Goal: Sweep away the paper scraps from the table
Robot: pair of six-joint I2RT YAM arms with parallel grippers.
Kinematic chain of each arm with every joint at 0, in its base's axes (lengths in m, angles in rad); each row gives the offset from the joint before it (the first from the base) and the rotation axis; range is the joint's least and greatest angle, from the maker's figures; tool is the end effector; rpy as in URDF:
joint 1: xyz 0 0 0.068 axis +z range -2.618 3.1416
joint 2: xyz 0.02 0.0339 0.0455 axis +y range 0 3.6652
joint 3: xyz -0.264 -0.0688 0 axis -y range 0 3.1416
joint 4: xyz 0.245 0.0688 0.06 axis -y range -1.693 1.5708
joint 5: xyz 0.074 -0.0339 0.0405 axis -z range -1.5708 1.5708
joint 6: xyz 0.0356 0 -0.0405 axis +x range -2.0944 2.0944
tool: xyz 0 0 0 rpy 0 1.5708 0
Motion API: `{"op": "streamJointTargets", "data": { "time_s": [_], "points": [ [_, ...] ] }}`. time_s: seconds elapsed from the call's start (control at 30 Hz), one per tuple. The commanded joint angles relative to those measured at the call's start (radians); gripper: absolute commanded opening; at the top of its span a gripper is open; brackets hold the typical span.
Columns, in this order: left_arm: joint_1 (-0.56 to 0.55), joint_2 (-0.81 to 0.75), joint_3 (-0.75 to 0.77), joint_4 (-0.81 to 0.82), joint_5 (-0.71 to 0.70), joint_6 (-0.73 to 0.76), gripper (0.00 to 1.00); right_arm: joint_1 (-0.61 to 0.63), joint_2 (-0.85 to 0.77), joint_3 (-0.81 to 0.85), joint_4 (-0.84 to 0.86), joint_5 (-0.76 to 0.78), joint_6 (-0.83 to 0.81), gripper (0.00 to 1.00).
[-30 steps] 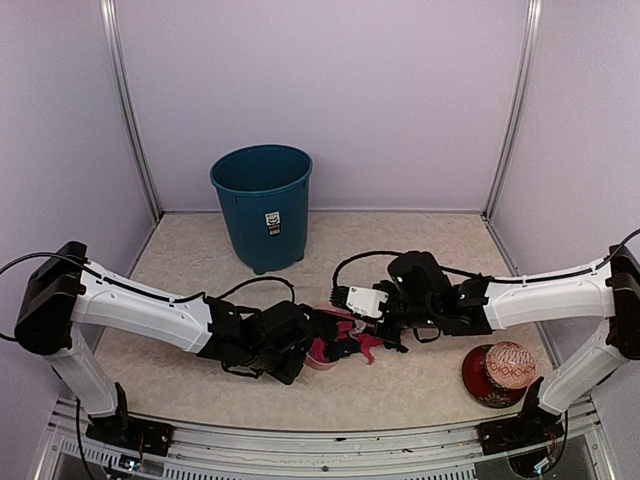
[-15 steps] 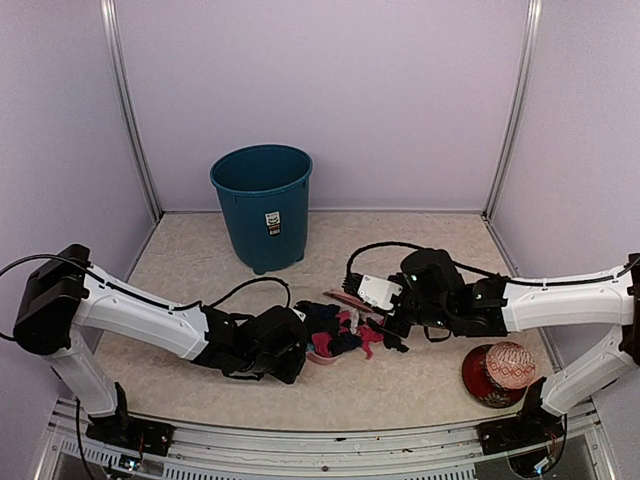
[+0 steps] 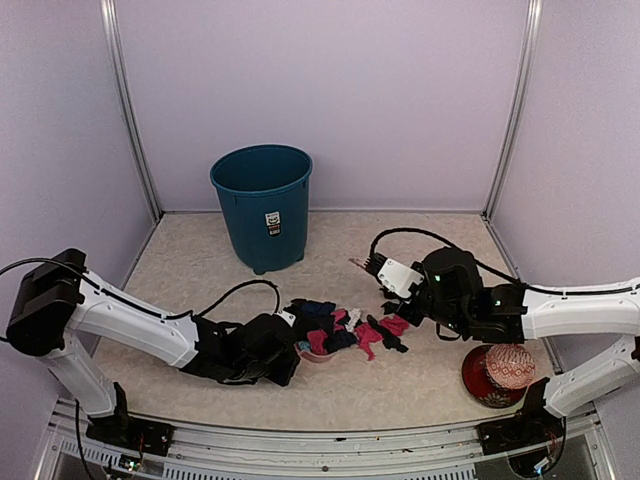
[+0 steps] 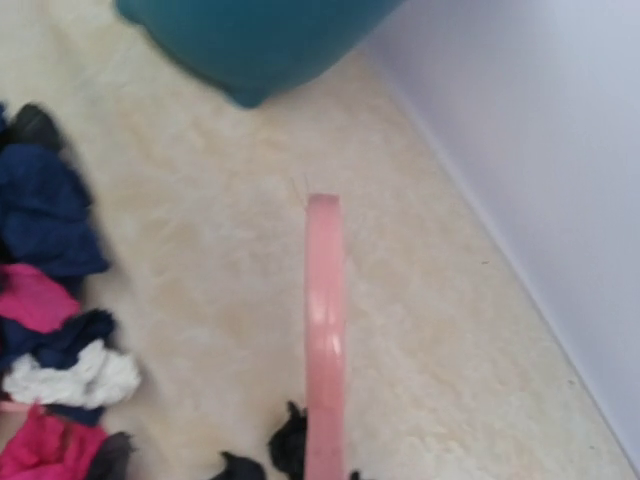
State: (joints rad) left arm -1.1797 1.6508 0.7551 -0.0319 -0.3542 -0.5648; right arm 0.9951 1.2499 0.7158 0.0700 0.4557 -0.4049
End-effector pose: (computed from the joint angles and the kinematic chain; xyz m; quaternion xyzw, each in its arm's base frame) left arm 0.1279 -0.2777 0.1370 0.2295 0.9070 -0.1308 0.3281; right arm 0.1617 0.2204 0.2435 -0.4431 0.7104 -0.0350 0.5457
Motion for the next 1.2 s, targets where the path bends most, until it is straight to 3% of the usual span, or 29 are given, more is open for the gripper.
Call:
{"op": "streamJointTargets", "data": {
  "time_s": [0.0, 0.27, 0.67, 1.17],
  "points": [
    [0.007, -0.021, -0.028, -0.055, -0.042, -0.020, 0.00, 0.007, -0.052, -0.024, 0.087, 0.068, 0.019, 0.00],
    [0.008, -0.093, -0.001, -0.101, -0.068, -0.005, 0.00, -0.017, -0.101, -0.061, 0.129, 0.097, 0.066, 0.00],
    [0.012, -0.190, 0.084, -0.212, -0.111, 0.028, 0.00, -0.134, -0.175, -0.140, 0.176, 0.009, 0.231, 0.00],
    [0.038, -0.245, 0.325, -0.377, -0.080, 0.112, 0.00, -0.265, -0.216, -0.217, 0.216, -0.072, 0.409, 0.00]
  ]
}}
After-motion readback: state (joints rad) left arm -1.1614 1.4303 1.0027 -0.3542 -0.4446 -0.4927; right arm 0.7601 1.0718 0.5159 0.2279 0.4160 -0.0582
